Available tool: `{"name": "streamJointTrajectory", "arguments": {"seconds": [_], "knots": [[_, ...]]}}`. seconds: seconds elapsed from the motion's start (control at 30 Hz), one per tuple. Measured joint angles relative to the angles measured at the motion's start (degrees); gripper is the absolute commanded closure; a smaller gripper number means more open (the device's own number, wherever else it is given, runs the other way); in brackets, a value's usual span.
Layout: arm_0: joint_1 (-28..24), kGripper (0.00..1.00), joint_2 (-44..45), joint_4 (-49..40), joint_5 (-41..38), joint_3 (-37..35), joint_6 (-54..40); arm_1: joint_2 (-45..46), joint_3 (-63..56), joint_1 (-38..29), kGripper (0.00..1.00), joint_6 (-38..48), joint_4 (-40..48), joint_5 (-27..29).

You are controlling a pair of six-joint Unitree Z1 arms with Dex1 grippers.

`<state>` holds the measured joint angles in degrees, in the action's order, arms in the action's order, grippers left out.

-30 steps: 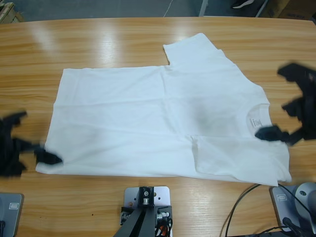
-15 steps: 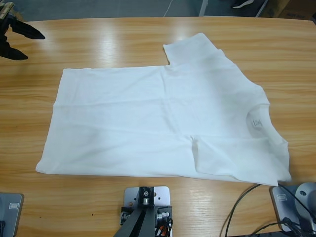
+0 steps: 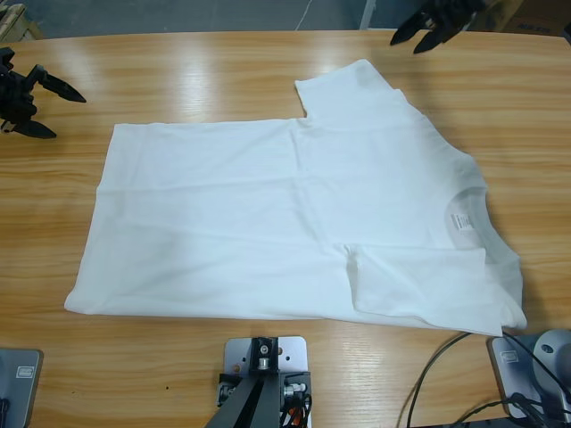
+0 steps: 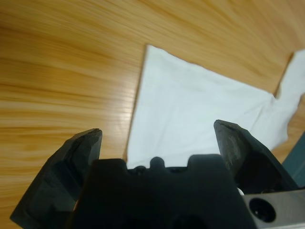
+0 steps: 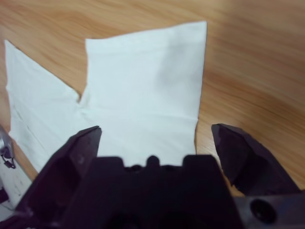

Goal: Fold clothes

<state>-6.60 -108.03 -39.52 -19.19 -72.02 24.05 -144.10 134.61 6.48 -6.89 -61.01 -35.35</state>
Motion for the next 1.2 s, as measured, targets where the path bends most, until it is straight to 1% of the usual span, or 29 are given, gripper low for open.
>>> {"name": "streamJointTrajectory", "arguments": {"seconds": [0.23, 0.37, 0.43, 0.5, 0.57, 0.63, 0.73, 0.97, 1.03, 1.07, 1.1, 1.17, 1.2], "knots": [[-0.7, 0.073, -2.8, 0.0, 1.0, -0.7, 0.1, -4.6, 3.1, -0.6, 0.110, 0.9, 0.2, 0.0], [-0.7, 0.073, -3.3, 0.0, 1.4, -1.6, 0.1, -6.6, 7.7, -1.1, 0.114, 2.0, 1.7, 0.3], [-0.7, 0.073, -3.5, 0.0, 1.4, -1.8, 0.1, -7.5, 9.8, -1.1, 0.148, 2.5, 2.5, 0.3], [-0.7, 0.073, -3.8, 0.0, 1.4, -1.8, 0.1, -8.5, 11.3, -1.2, 0.159, 2.9, 3.8, 0.3], [-0.7, 0.073, -4.1, 0.0, 1.4, -1.8, 0.1, -9.9, 12.9, -1.3, 0.230, 3.5, 4.9, 0.3], [-0.6, 0.073, -4.4, 0.0, 1.4, -1.8, 0.1, -11.1, 13.9, -1.3, 0.238, 4.1, 5.4, 0.3], [-0.5, 0.073, -5.0, 0.0, 1.4, -1.9, 0.1, -12.2, 14.9, -1.3, 0.289, 5.9, 5.8, 0.3], [0.7, 0.073, -6.3, 0.8, 1.4, -2.2, 0.2, -12.3, 15.9, -3.1, 0.285, 6.9, 5.0, 1.3], [0.8, 0.073, -6.4, 0.8, 1.4, -2.2, 0.2, -12.3, 15.9, -3.8, 0.173, 6.9, 4.2, 2.4], [0.8, 0.073, -6.4, 0.8, 1.5, -2.2, 0.2, -12.3, 15.9, -4.1, 0.164, 6.9, 3.9, 2.9], [0.8, 0.073, -6.4, 0.8, 1.5, -2.2, 0.2, -12.3, 15.9, -4.4, 0.174, 6.9, 3.4, 3.2], [0.8, 0.073, -6.4, 0.8, 1.5, -2.2, 0.2, -12.3, 15.9, -4.7, 0.252, 6.1, 1.8, 3.6], [0.9, 0.073, -6.4, 0.8, 1.5, -2.2, 0.2, -12.3, 15.9, -4.8, 0.253, 5.8, 1.2, 3.3]]}}
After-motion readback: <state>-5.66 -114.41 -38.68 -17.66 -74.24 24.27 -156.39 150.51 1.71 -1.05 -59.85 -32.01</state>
